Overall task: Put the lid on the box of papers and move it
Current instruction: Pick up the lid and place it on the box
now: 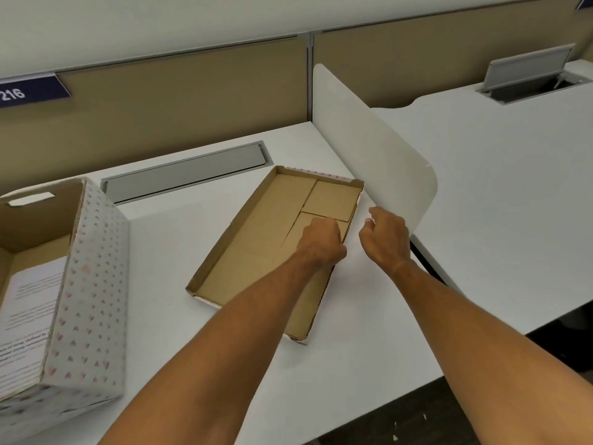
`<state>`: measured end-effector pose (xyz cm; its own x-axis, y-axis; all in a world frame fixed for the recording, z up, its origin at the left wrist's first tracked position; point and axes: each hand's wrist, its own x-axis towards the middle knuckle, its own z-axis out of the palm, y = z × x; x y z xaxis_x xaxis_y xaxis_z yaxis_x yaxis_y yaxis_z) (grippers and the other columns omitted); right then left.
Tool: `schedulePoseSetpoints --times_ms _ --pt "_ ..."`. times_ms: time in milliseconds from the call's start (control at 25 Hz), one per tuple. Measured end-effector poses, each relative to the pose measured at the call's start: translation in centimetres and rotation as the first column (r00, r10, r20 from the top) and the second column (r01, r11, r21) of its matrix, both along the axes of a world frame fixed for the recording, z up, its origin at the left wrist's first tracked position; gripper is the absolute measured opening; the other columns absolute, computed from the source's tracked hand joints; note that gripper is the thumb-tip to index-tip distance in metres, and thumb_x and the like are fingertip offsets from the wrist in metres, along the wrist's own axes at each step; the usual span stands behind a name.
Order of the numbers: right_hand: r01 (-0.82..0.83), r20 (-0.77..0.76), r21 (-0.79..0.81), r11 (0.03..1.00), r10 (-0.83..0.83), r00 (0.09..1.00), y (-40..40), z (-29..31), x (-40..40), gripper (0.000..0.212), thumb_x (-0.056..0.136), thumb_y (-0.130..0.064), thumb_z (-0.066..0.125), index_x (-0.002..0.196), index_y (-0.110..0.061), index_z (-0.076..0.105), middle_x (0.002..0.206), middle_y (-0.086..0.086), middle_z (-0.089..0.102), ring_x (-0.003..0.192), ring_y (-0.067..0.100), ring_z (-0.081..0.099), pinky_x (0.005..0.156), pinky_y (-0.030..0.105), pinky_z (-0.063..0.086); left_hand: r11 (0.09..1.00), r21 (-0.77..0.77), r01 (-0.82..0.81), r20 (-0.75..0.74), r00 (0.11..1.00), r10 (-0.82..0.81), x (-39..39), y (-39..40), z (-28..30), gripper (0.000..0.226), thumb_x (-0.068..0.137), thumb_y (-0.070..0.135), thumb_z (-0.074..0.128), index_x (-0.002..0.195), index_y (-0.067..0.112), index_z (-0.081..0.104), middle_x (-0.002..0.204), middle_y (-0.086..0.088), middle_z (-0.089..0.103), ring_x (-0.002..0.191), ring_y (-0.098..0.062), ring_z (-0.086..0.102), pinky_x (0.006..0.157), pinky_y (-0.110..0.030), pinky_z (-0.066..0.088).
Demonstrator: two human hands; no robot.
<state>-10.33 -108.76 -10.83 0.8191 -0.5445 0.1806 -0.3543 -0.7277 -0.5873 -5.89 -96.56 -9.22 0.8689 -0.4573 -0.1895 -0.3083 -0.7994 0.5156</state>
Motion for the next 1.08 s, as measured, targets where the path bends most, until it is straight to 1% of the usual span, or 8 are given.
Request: schedulePoseSetpoints --times_ms 240,360,440,560,640,800,960,1080 --pt "0.101 -0.017 0.296 0.950 -0.101 0.995 2.6 1.1 2.0 0.037 0.091 -0.012 0.050 0.124 0.000 0.061 0.124 0.018 0.065 0.115 0.036 0.060 0.097 0.040 0.046 0.958 -0.269 -0.095 -0.054 0.995 0.084 2.9 4.8 7.9 0.007 0.079 0.009 0.073 0.077 0.003 0.075 0.080 -0.009 0.073 0.070 -0.018 0.072 0.062 -0.030 0.062" --pt "0.056 -0.029 0.460 0.886 -0.048 0.998 4.5 1.8 2.8 0.026 0.084 -0.008 0.051 0.091 0.010 0.068 0.087 0.020 0.069 0.082 0.035 0.064 0.075 0.038 0.051 0.903 -0.389 -0.182 -0.086 0.983 0.161 3.9 8.5 12.5 0.010 0.078 0.010 0.076 0.069 0.010 0.073 0.069 -0.003 0.069 0.057 -0.011 0.067 0.053 -0.019 0.055" --pt "-0.010 -0.026 0.575 0.818 0.030 0.999 6.3 2.4 3.3 0.021 0.081 -0.008 0.050 0.063 0.002 0.053 0.065 0.012 0.050 0.062 0.025 0.047 0.060 0.032 0.041 0.830 -0.507 -0.233 -0.134 0.972 0.192 4.2 11.3 15.2 0.012 0.077 0.003 0.074 0.066 0.007 0.073 0.063 -0.004 0.069 0.054 -0.011 0.066 0.055 -0.022 0.054" --pt "-0.087 0.023 0.768 0.635 0.108 0.994 9.1 3.1 4.2 0.019 0.089 -0.016 0.057 0.072 -0.008 0.053 0.076 0.011 0.054 0.072 0.027 0.054 0.070 0.035 0.050 0.673 -0.659 -0.336 -0.251 0.942 0.224 3.7 15.2 17.5 0.013 0.080 -0.002 0.070 0.068 0.003 0.072 0.055 0.001 0.070 0.049 -0.008 0.064 0.053 -0.019 0.052" --pt "-0.053 -0.023 0.834 0.549 0.132 0.991 10.5 3.3 4.6 0.022 0.094 -0.029 0.057 0.092 -0.007 0.057 0.095 0.014 0.062 0.090 0.031 0.064 0.082 0.039 0.056 0.565 -0.719 -0.405 -0.323 0.914 0.244 3.2 17.3 18.3 0.011 0.081 -0.001 0.068 0.071 0.001 0.071 0.056 0.001 0.068 0.052 -0.009 0.061 0.055 -0.019 0.053" --pt "0.087 -0.208 0.914 0.395 0.275 0.939 13.0 2.8 4.5 0.053 0.097 -0.043 0.045 0.133 -0.003 0.042 0.125 0.025 0.053 0.108 0.040 0.058 0.092 0.049 0.052 0.440 -0.727 -0.527 -0.459 0.850 0.258 1.6 21.2 18.9 0.015 0.084 0.005 0.061 0.095 -0.003 0.069 0.096 -0.015 0.063 0.089 -0.027 0.062 0.091 -0.042 0.054" --pt "0.094 -0.196 0.964 0.247 0.428 0.882 17.4 2.7 4.2 0.051 0.100 -0.038 0.041 0.134 0.000 0.039 0.127 0.028 0.054 0.111 0.042 0.057 0.095 0.052 0.050 0.307 -0.749 -0.587 -0.542 0.810 0.225 0.4 25.3 20.1 0.023 0.089 0.007 0.057 0.109 -0.003 0.064 0.110 -0.016 0.059 0.099 -0.029 0.060 0.103 -0.046 0.048" --pt "0.042 -0.136 0.978 0.202 0.480 0.867 20.4 3.3 4.3 0.043 0.102 -0.036 0.039 0.129 -0.004 0.046 0.127 0.022 0.057 0.109 0.038 0.060 0.095 0.049 0.051 0.220 -0.764 -0.606 -0.568 0.794 0.214 -0.2 28.2 20.7 0.025 0.091 0.012 0.059 0.111 0.000 0.066 0.108 -0.013 0.064 0.095 -0.028 0.066 0.096 -0.043 0.052"
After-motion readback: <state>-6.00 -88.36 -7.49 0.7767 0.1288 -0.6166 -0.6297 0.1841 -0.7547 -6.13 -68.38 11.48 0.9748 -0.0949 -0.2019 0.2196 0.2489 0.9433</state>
